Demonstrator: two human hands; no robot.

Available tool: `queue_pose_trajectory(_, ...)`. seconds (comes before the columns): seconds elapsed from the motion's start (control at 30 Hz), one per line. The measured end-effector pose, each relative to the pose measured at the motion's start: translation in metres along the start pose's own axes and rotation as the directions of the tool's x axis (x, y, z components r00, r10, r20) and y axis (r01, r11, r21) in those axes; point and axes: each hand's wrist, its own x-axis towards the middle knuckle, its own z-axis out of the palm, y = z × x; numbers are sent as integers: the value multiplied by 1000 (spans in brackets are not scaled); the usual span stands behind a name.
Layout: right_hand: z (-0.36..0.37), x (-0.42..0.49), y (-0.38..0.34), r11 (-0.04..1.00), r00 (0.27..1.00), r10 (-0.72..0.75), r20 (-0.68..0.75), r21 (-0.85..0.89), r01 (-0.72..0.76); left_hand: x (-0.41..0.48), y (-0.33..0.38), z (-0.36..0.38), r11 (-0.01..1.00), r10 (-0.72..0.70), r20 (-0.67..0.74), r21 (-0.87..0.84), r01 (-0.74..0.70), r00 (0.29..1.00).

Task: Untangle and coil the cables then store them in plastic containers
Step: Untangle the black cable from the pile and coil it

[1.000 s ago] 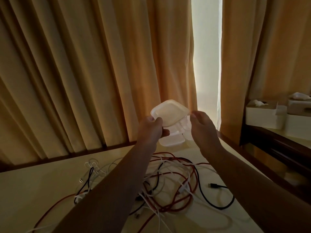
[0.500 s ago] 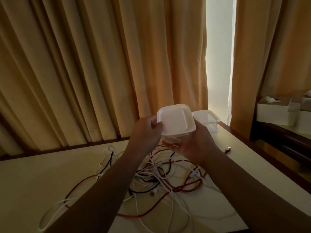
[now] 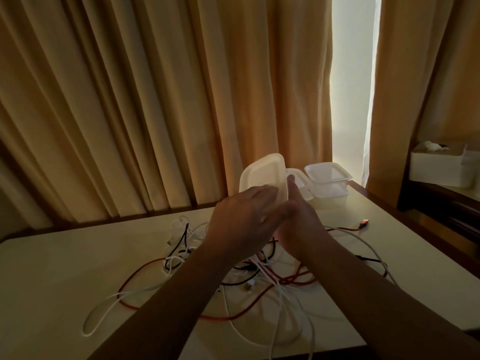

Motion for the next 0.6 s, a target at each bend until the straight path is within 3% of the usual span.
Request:
queue_pose_trajectory(0.17,-2,8,3,1000,999,25,-24,-18,-25,-3,-6,7,991,102,-49,88,-97,994)
queue_pose_trajectory(0.27,-3,12,9,999,996,-36,-87,-11,35,-6,-10,19,967,180,-15,183,-174,984)
queue_pose_trajectory(0.33,-19,26,15,981,998,-1,-65,194,13,-8,-14,25,976,155,-20,161,-150,988)
queue_pose_trajectory(0.4,-30,33,18,977,996,-10,-91,212,29,-6,-14,21,1000,13,-133,13,-11,991)
queue_pose_trajectory(0.47,-26,25,18,996,992,-88,-95,-24,86,-4,-12,14,948,-263,-226,-239,209,938)
queue_pose_trajectory(0.53,-24,21,14,997,998,-58,-35,-52,57,0,-14,10,815,-517,-234,-428,390,823)
queue_pose_trajectory(0.6,-20,15,9,996,996,-82,-45,-50,79,2,-24,10,568,-754,-184,-665,485,630)
